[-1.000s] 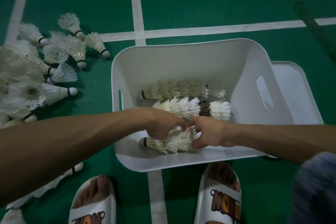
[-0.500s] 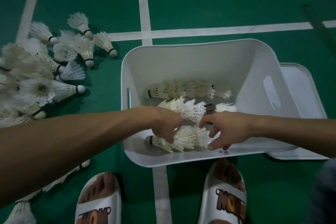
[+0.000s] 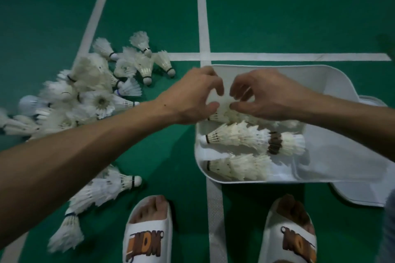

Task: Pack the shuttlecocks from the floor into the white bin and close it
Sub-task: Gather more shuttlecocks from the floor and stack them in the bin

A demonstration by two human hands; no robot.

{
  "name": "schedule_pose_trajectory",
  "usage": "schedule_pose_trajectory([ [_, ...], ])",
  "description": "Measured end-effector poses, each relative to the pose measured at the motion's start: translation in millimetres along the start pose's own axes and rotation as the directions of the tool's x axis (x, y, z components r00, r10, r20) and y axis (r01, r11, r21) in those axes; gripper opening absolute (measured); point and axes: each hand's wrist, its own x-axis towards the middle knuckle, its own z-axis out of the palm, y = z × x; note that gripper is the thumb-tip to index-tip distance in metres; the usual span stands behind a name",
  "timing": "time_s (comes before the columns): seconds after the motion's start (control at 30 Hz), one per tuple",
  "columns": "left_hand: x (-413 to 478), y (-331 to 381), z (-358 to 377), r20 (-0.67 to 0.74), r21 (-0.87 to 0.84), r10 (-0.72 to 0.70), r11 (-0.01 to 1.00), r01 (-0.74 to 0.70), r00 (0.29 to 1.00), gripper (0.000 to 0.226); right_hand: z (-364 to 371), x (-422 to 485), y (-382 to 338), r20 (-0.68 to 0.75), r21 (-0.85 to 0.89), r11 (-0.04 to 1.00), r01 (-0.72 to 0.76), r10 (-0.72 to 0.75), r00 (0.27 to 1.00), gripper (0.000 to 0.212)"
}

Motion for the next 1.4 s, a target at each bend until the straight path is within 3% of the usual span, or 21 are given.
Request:
schedule_pose_trajectory([
  [0.1, -24, -43, -27, -0.083, 0.023, -0.116, 0.993, 0.119, 0.990, 0.022, -8, 19, -35, -0.093, -0.002, 0.997, 0.076, -0.076, 0.993, 0.021],
  [0.2, -64, -98, -28, -0.004, 0.111, -0.320, 0.941, 0.319, 0.947, 0.032, -2, 35, -78, -0.085, 0.003, 0.983, 0.184, -0.183, 0.979, 0.021],
  [0.33, -127, -160, 1, 0.232, 0.197, -0.525, 0.850, 0.489, 0.819, 0.050, 43, 64, -131, 0.049, -0.072, 0.941, 0.330, -0.327, 0.944, 0.030],
  [0.4, -150, -179, 12, 0.250, 0.161, -0.560, 0.828, 0.536, 0.790, 0.053, 78, 82, -148, 0.156, -0.082, 0.933, 0.351, -0.336, 0.929, 0.034],
  [0.53, -178, -198, 30, 0.227, 0.046, -0.543, 0.835, 0.548, 0.808, 0.053, 139, 101, -170, 0.320, -0.034, 0.938, 0.344, -0.316, 0.893, 0.045],
  [0.77, -200, -224, 37, 0.315, -0.049, -0.470, 0.859, 0.509, 0.824, 0.070, 196, 96, -181, 0.416, 0.091, 0.949, 0.301, -0.311, 0.855, 0.078],
  [0.87, -204, -229, 39, 0.363, -0.097, -0.426, 0.868, 0.488, 0.829, 0.067, 210, 94, -181, 0.438, 0.117, 0.952, 0.284, -0.306, 0.846, 0.087],
  [1.13, -202, -227, 44, 0.345, -0.118, -0.428, 0.863, 0.491, 0.835, 0.050, 229, 89, -182, 0.407, 0.110, 0.964, 0.244, -0.268, 0.873, 0.074],
  [1.4, -186, -202, 58, 0.423, -0.068, -0.394, 0.884, 0.462, 0.816, 0.094, 201, 104, -162, 0.427, 0.022, 0.983, 0.182, -0.174, 0.888, 0.078],
])
